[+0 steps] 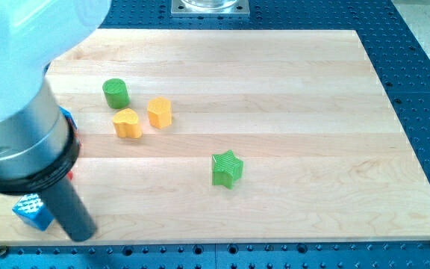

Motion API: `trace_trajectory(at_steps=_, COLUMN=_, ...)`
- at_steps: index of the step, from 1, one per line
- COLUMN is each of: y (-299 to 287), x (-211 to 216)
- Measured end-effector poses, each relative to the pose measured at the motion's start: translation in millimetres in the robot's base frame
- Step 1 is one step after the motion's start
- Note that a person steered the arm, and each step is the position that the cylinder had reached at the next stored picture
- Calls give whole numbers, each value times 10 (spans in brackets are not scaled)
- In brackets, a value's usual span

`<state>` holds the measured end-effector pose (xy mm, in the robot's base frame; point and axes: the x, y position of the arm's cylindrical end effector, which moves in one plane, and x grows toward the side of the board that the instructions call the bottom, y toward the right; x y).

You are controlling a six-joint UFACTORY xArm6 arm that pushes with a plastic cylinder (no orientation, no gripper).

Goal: Move the cube below to the red circle

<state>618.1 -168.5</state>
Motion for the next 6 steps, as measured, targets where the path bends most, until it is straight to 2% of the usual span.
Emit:
trace_trajectory(at_steps=1, y=-35, x=7)
trace_trajectory(at_steps=3, y=-959, x=-7)
trace_trajectory(at_steps=5, y=-1344, x=-58)
trace_trajectory(at_steps=6, y=-1214, x=-312)
